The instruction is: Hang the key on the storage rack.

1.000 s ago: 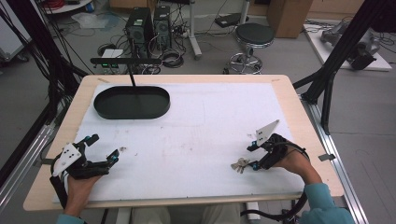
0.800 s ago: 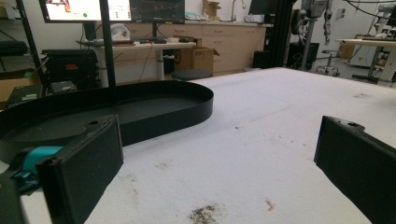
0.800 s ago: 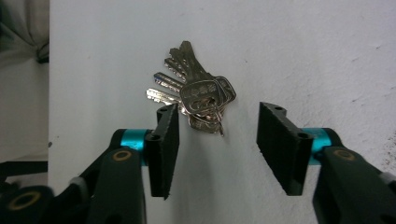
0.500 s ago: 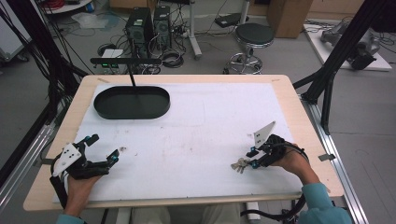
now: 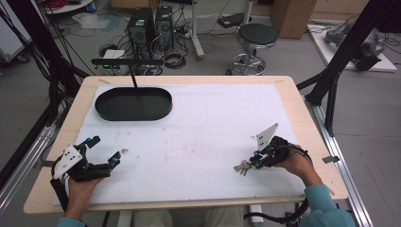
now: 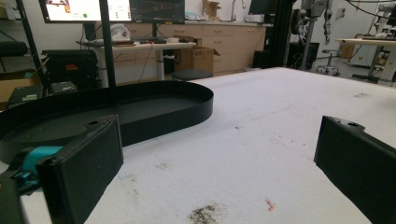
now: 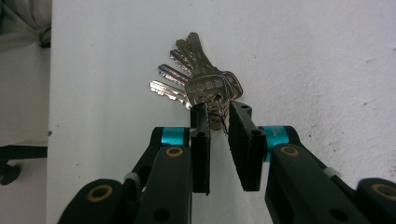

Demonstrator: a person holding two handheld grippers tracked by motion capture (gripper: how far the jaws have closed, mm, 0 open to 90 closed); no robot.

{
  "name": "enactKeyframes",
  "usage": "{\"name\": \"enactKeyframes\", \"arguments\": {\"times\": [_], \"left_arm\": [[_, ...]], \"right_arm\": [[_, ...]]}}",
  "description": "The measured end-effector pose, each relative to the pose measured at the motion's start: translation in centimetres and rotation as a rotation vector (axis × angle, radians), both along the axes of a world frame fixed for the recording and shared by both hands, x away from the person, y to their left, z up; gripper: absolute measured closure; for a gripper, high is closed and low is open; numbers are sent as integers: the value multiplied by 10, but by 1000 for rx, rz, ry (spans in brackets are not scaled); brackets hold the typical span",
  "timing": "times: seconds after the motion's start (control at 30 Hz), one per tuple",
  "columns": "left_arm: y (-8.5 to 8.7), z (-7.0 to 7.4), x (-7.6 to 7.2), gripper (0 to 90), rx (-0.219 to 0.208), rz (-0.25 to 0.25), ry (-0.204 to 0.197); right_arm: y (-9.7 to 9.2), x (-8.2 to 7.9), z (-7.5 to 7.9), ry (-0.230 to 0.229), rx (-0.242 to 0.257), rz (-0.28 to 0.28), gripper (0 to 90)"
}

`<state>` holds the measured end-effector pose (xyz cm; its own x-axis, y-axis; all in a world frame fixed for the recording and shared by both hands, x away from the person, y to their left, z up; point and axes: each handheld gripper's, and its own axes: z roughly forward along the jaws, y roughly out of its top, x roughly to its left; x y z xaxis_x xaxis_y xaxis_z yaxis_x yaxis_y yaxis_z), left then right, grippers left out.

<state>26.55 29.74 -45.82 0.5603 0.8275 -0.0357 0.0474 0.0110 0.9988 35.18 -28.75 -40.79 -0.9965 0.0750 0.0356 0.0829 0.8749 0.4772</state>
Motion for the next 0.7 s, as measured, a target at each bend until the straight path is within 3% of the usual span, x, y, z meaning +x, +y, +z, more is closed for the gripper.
{"name": "enactKeyframes", "arguments": {"times": [0.27, 0.7], "left_arm": [[0, 0, 0, 17, -1, -1, -1], [0, 0, 0, 17, 0, -1, -1]], "right_arm": [[1, 0, -1, -15, -21, 12, 864], [1, -1, 0, -17, -21, 1, 883]]}}
